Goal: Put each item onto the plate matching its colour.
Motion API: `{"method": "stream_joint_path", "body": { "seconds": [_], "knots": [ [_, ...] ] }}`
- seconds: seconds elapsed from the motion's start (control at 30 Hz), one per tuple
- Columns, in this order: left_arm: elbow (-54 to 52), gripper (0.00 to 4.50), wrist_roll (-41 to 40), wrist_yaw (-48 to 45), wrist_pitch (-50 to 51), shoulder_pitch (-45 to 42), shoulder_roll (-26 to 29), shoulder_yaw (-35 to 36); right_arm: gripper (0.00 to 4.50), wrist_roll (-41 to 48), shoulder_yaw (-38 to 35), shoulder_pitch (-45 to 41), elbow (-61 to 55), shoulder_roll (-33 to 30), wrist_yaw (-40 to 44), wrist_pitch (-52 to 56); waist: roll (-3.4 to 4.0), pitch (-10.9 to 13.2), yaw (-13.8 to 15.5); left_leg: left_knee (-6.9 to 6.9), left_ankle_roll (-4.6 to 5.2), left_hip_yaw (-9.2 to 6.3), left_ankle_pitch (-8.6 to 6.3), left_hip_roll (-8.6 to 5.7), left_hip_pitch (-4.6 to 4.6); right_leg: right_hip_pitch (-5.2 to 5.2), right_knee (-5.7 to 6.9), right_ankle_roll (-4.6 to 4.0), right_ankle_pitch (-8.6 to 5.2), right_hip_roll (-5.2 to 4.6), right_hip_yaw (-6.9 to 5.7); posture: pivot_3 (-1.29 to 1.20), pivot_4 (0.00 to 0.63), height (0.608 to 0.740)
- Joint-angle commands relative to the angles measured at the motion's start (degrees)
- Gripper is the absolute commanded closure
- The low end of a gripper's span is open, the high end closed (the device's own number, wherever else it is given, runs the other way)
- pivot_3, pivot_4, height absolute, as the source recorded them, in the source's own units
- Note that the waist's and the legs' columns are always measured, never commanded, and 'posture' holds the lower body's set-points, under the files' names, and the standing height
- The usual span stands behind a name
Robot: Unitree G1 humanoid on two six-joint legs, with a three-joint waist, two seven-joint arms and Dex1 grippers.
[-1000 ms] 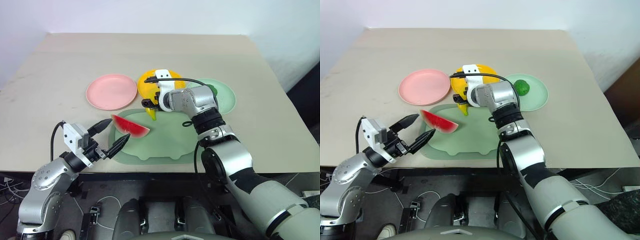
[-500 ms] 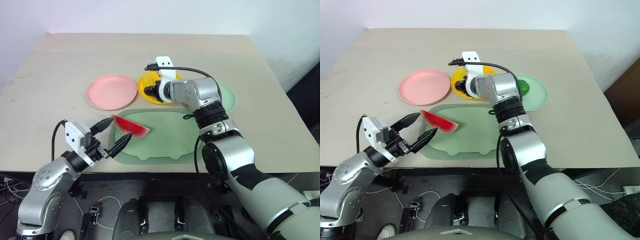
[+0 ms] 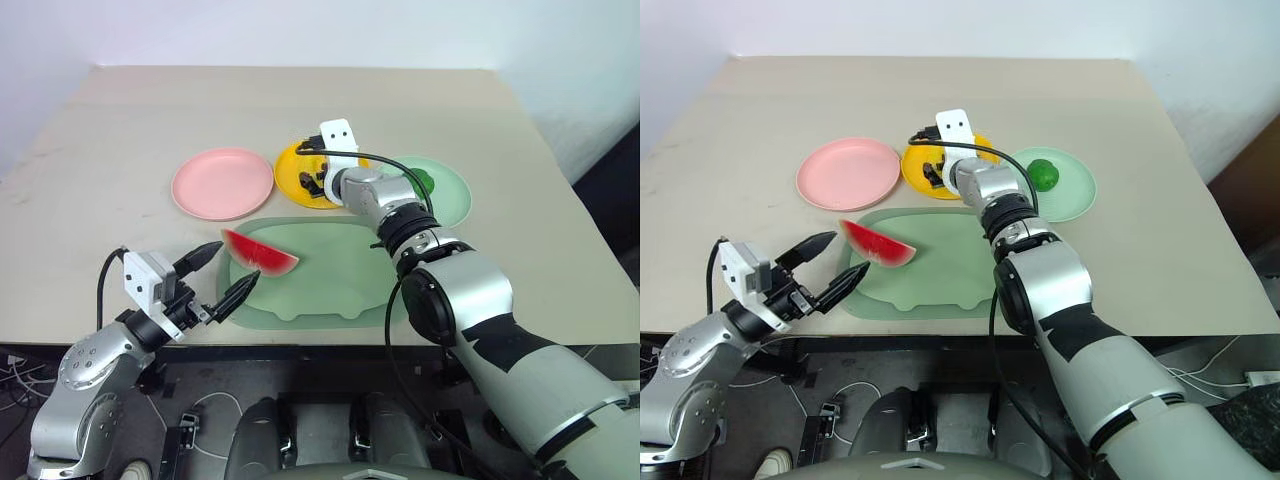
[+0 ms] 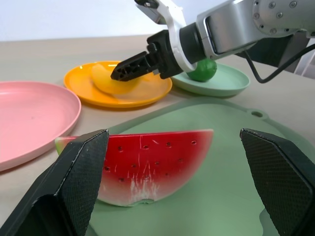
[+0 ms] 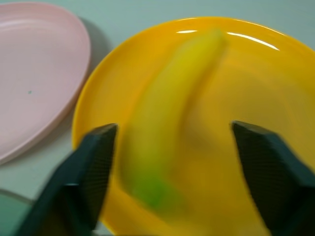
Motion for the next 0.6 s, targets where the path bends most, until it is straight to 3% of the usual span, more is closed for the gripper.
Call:
{"method": "stream_joint_path", "body": {
  "seconds": [0.03, 0.07, 0.1, 0.23, 0.47, 0.6],
  "knots": [
    [-2.0, 0.00, 0.0, -0.1, -1.6, 1.1, -0.1, 1.4, 0.39, 1.0, -2.0, -3.5, -1.6, -1.1, 1.5, -3.6, 0.00, 0.0, 0.0, 0.00, 0.00, 0.00, 0.00, 0.00, 0.00, 0.00, 0.00, 0.00, 0.00, 0.00, 0.00, 0.00, 0.150, 0.695],
    [-2.1, 0.00, -0.1, -0.1, -1.7, 1.3, -0.1, 1.5, 0.39, 1.7, -2.6, -3.5, -2.5, -1.3, 2.8, -4.0, 0.00, 0.0, 0.1, 0.00, 0.00, -0.01, 0.00, 0.00, 0.00, 0.00, 0.00, 0.00, 0.00, 0.00, 0.00, 0.00, 0.150, 0.695],
    [-2.3, 0.00, -0.2, -0.1, -1.8, 1.5, -0.1, 1.6, 0.39, 2.3, -3.1, -3.4, -3.5, -1.5, 4.3, -4.2, 0.04, -0.8, 0.0, 0.00, 0.00, -0.01, 0.00, 0.00, 0.00, 0.00, 0.00, 0.00, 0.00, 0.00, 0.00, 0.00, 0.000, 0.695],
    [-2.3, 0.00, -0.4, -0.2, -2.3, 2.3, -0.1, 2.0, 0.39, 4.8, -3.2, 0.0, -12.3, -2.3, 11.9, -1.8, 0.00, -2.9, -0.3, -0.01, -0.01, 0.11, 0.02, -0.06, -0.29, -0.13, 0.03, 0.07, -0.04, 0.05, -0.08, 0.00, 0.000, 0.695],
    [-3.1, 0.00, 1.4, 1.8, -3.3, 3.3, -1.2, 1.6, 0.39, 11.6, 1.1, 19.2, -49.3, -3.1, 20.9, 12.8, -0.30, -4.7, -0.3, 0.00, -0.02, -0.04, 0.00, -0.06, -0.04, 0.14, -0.12, 0.07, -0.05, 0.00, -0.09, 0.00, 0.000, 0.695],
    [-5.4, 0.00, 3.1, 5.4, -1.9, 2.7, -2.0, 0.0, 0.39, 15.1, 3.9, 28.4, -64.1, -5.0, 24.8, 18.7, -0.27, -5.0, -0.2, -0.01, -0.02, -0.08, 0.00, -0.07, -0.03, 0.11, -0.10, 0.07, -0.05, 0.00, -0.07, 0.00, 0.000, 0.695]
  ]
}}
